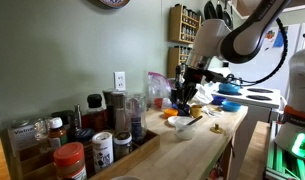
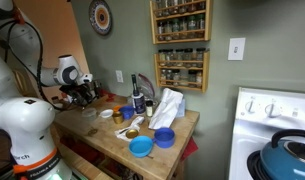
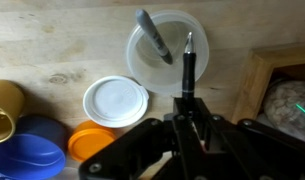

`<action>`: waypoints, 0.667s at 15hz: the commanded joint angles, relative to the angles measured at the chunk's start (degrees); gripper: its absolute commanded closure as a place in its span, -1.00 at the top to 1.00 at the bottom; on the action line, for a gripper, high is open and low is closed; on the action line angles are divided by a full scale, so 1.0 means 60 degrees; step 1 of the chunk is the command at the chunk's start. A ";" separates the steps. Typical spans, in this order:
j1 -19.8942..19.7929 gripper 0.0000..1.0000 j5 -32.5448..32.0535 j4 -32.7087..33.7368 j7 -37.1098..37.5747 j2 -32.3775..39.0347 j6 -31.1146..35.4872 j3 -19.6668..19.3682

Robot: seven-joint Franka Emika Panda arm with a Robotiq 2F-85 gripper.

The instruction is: Pick up the black pen and put it in the clear lunch box

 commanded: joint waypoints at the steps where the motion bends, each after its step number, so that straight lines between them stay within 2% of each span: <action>1: -0.0437 -0.93 -0.0688 0.0004 0.0497 0.0609 0.1100 0.0443; 3: -0.0777 -0.93 -0.1234 0.0009 0.0771 0.0781 0.1521 0.0681; 5: -0.1149 -0.93 -0.1921 0.0021 0.0998 0.0925 0.1452 0.0882; 7: -0.1287 -0.93 -0.2326 0.0031 0.1070 0.1092 0.1390 0.0912; 10: -0.1532 -0.93 -0.2969 0.0039 0.1540 0.1296 0.1881 0.0953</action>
